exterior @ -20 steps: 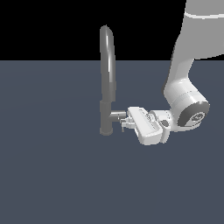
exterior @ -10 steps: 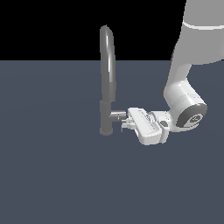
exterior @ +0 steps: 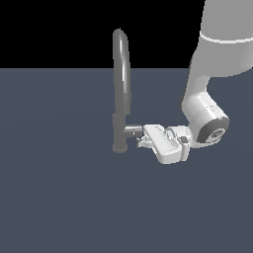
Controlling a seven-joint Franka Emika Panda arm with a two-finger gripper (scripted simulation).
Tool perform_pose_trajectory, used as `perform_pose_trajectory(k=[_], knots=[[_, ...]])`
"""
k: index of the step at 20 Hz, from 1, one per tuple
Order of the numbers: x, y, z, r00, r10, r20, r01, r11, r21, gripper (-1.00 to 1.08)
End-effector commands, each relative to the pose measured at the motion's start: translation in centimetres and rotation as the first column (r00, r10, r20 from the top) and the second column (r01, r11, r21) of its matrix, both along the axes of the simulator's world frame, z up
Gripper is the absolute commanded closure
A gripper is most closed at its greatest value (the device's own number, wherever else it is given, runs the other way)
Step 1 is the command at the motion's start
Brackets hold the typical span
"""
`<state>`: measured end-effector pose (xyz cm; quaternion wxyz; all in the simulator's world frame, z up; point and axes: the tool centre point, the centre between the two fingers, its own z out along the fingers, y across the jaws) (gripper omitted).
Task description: Turn on the faucet by rotating a designated handle.
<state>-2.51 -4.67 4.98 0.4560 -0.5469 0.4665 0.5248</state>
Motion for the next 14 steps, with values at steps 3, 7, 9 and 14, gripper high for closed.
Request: perform_pose_trajectory(k=[3,7,9,14], knots=[[2.8,0.4,2.1,0.998,0.005,0.068,-0.001,0.999,-0.050,1.08],[3.1,0.5,0.8,0.999,-0.010,0.049,0.012,0.999,-0.030,1.08],[3.3,0.5,0.2,0.999,-0.018,0.040,0.019,1.000,-0.020,1.08],[3.6,0.7,-1.3,0.999,-0.036,0.016,0.036,0.999,0.004,1.08]])
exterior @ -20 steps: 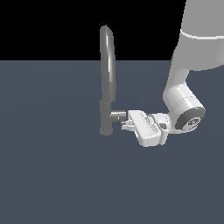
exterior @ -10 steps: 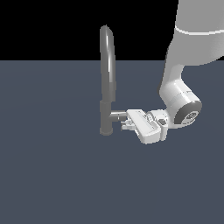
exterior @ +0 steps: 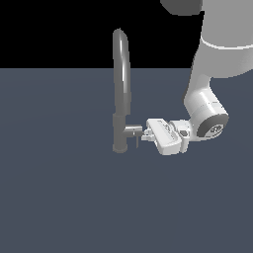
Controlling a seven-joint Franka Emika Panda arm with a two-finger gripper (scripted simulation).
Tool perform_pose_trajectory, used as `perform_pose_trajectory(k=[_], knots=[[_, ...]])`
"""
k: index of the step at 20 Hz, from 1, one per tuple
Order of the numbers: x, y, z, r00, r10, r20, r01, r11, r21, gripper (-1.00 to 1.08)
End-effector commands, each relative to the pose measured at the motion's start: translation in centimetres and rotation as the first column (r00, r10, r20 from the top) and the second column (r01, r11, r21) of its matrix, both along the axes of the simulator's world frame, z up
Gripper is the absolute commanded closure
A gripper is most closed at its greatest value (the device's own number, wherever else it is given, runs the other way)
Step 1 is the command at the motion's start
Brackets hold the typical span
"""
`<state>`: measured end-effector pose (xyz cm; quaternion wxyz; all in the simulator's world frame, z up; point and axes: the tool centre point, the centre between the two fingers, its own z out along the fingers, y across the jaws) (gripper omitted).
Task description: Turn on the faucet by rotating a designated handle.
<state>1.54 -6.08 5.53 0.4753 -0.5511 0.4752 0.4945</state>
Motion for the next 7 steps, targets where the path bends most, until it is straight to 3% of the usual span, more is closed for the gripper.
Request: perform_pose_trajectory(k=[1,7], knots=[[-0.4,2.2,-2.1,0.999,0.015,-0.036,-0.014,0.999,0.030,1.08],[-0.1,2.4,-3.6,0.998,0.000,-0.058,0.003,0.999,0.054,1.08]])
